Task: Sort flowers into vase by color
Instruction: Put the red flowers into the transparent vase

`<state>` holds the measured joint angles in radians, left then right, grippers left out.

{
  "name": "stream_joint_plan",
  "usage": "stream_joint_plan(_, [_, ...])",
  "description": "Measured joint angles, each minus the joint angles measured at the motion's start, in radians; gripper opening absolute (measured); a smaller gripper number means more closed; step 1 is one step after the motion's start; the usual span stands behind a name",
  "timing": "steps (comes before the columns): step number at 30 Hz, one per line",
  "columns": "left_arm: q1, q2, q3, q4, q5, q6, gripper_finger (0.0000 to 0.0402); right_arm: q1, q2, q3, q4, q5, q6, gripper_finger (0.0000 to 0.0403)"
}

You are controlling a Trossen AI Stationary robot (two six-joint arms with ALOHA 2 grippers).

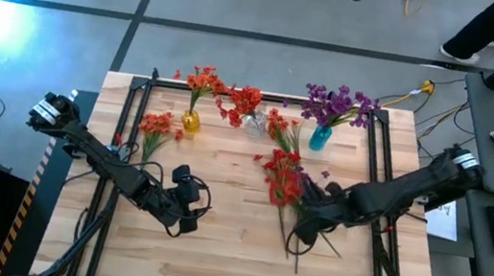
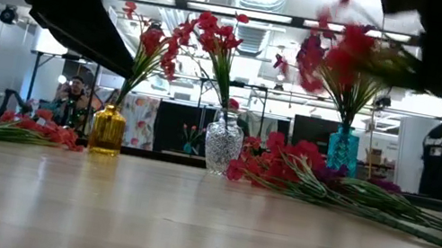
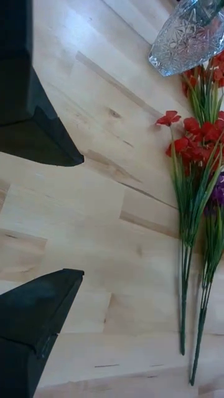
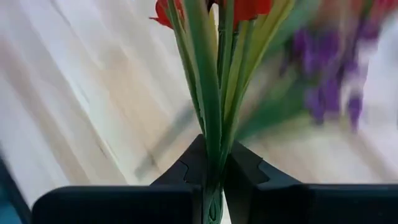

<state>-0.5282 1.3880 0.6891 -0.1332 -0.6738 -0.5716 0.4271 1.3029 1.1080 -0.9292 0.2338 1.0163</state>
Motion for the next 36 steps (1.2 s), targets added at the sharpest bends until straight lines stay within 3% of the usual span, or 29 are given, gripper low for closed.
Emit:
stream_joint_plan(6, [0.0,0.0,0.0,0.0,-0.002,-0.015,0.0269,-0.007,-0.098,-0.012,0.415,0.201,-0.309,0.0027])
stream_joint_plan(12, [0.0,0.0,0.0,0.0,-0.025,-0.072,0.0269,-0.022,-0.103,-0.051,1.022,0.517,-0.889,0.0027])
stream_joint_plan(14, [0.0,0.0,0.0,0.0,-0.025,-0.112,0.0269,-0.054,-0.096,-0.088,1.256,0.548,-1.062,0.0027])
stream_joint_plan(16, [0.0,0.0,0.0,-0.003,-0.016,-0.147,0.0269,-0.102,-0.089,-0.138,1.458,0.498,-1.167,0.0027])
stream_joint_plan(19, [0.0,0.0,0.0,-0.008,0.034,-0.172,0.0269,-0.2,-0.089,-0.207,1.611,0.384,-1.191,0.0027])
stream_joint_plan(23, [0.0,0.0,0.0,-0.022,0.081,-0.184,0.0269,-0.32,-0.089,-0.251,1.616,0.32,-1.167,0.0027])
stream_joint_plan(28, [0.0,0.0,0.0,-0.056,0.086,-0.194,0.0269,-0.41,-0.07,-0.276,1.647,0.308,-1.14,0.0027])
stream_joint_plan(33, [0.0,0.0,0.0,-0.067,0.081,-0.211,0.0269,-0.424,-0.039,-0.277,1.703,0.314,-1.15,0.0027])
stream_joint_plan(36, [0.0,0.0,0.0,-0.067,0.054,-0.265,0.0269,-0.425,0.005,-0.277,1.77,0.381,-1.155,0.0027])
